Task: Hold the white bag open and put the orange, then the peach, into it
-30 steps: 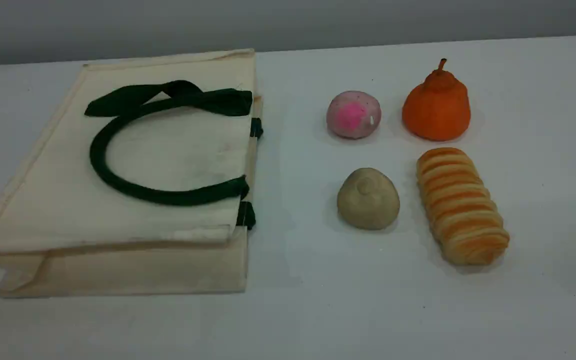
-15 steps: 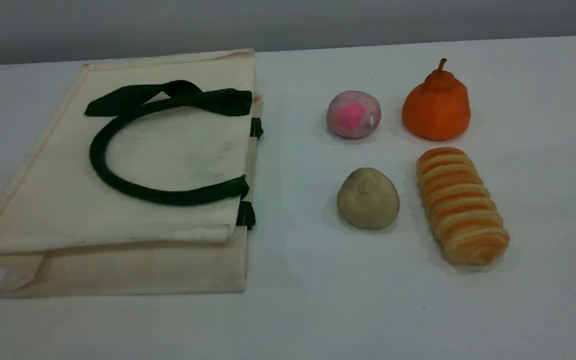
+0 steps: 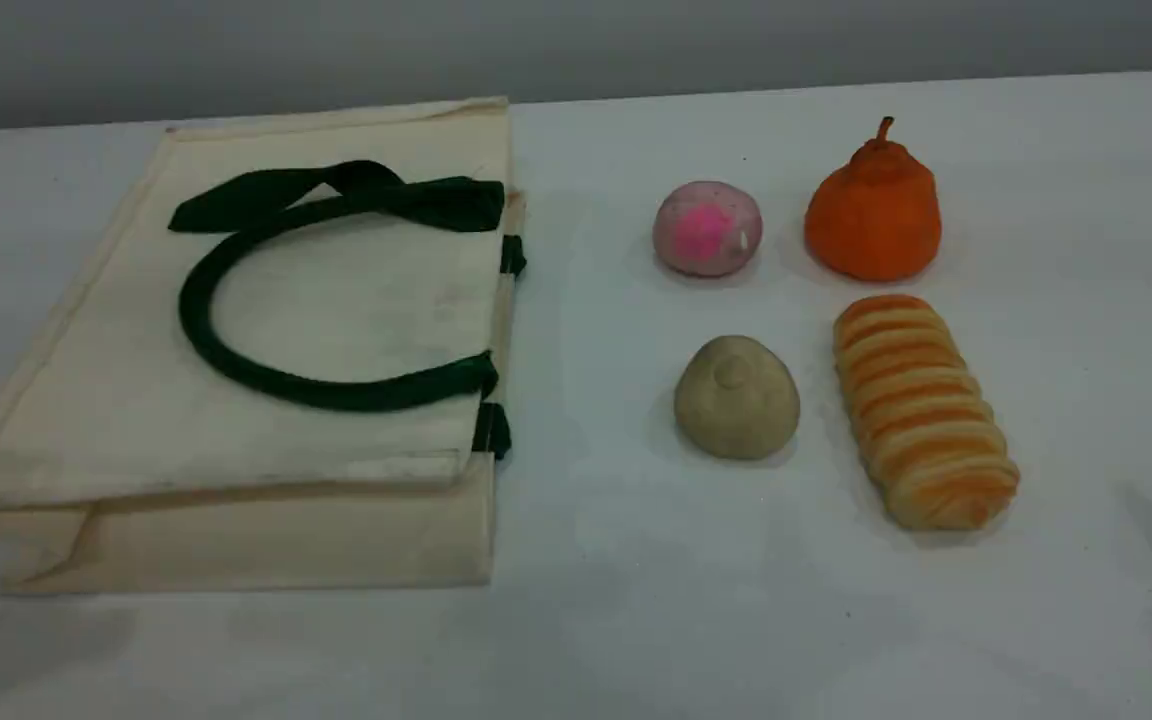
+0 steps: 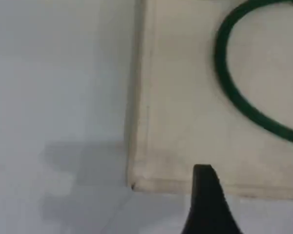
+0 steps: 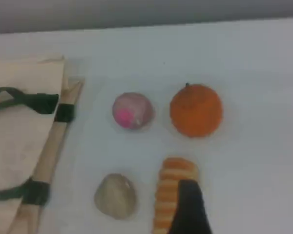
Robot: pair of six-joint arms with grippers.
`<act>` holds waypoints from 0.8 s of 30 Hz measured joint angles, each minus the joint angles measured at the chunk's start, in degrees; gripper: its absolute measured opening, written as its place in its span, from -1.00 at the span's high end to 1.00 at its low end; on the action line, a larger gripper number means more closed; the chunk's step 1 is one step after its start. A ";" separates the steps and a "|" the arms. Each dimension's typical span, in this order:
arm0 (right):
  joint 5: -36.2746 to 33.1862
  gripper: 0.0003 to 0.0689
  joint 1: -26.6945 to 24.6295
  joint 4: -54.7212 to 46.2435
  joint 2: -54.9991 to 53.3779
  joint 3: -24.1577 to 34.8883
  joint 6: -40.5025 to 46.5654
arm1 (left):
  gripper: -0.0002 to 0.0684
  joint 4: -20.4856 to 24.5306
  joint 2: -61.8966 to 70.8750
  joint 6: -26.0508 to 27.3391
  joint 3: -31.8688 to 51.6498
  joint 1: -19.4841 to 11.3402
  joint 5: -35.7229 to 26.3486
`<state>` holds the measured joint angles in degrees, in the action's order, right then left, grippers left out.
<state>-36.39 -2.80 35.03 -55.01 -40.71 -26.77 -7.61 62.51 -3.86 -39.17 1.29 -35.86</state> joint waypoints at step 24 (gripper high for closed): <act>7.97 -0.37 0.00 19.46 -19.01 -0.31 -15.70 | -0.17 -13.76 40.93 14.08 -16.29 0.57 10.67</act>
<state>-28.43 -2.80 54.48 -74.02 -41.02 -42.47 -21.37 103.44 10.22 -55.46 1.86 -25.20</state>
